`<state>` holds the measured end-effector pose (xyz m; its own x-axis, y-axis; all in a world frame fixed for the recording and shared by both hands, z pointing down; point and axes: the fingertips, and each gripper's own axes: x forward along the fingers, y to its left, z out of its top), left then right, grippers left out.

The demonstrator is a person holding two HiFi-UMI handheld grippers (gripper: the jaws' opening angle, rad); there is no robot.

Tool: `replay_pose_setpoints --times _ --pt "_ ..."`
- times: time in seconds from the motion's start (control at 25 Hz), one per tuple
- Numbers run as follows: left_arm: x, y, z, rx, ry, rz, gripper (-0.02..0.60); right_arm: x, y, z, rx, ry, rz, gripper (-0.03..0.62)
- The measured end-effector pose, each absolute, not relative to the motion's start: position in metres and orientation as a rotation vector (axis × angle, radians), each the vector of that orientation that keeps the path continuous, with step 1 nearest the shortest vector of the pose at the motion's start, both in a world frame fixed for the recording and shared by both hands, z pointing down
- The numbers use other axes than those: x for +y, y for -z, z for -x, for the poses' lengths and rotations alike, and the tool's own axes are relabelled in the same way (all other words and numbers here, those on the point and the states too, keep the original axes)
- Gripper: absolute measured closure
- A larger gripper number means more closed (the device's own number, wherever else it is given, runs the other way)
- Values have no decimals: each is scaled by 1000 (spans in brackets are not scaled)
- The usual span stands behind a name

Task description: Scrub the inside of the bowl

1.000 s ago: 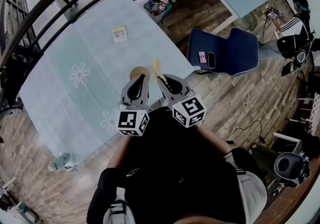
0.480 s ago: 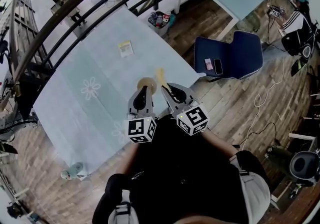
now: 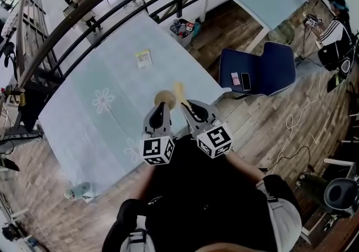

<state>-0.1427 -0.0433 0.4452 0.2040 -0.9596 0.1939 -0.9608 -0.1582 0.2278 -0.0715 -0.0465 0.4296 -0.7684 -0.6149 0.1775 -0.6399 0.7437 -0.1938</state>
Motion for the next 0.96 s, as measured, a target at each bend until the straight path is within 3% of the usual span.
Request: replay_pose_setpoints --times 0.96 --pt "-18 -448 138 -1800 -7 -2191 557 -19 -429 79 -2837 -334 -978 549"
